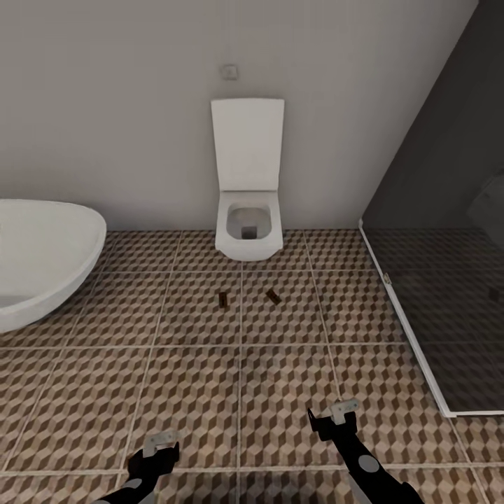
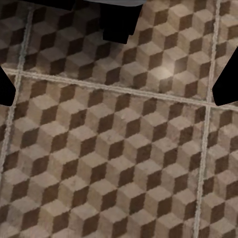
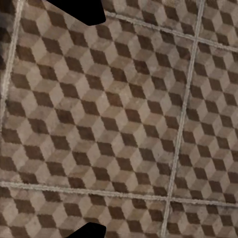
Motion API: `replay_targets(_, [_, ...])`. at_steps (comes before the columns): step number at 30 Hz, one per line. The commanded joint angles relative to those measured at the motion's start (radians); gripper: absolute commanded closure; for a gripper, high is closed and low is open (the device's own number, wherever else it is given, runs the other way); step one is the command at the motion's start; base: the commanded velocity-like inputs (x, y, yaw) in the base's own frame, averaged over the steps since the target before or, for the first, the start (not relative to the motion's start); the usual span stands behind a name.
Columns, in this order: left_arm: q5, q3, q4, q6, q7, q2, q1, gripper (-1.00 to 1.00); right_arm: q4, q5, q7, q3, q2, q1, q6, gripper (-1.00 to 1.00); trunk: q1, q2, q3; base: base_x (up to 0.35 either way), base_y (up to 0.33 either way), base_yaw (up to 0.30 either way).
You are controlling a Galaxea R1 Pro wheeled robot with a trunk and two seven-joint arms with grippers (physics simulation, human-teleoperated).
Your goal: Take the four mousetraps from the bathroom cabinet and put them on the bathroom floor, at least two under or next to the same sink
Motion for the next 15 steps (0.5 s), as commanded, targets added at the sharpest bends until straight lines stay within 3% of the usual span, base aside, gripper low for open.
replay_targets(1, [0.003,-0.008,0.004,-0.006,0.003,0.0,-0.001,-1.0,0.001,-0.01,-0.004,0.008,-0.001,-0.001,-0.004,-1.0,-0.004,0.007,0.004,0.0,0.0,0.0])
replay_targets(15, [0.003,-0.008,0.004,-0.007,0.003,0.003,-0.001,-1.0,0.008,-0.01,-0.004,0.009,-0.001,0.0,-0.008,-1.0,-0.058,0.105,0.062,0.0,0.0,0.0])
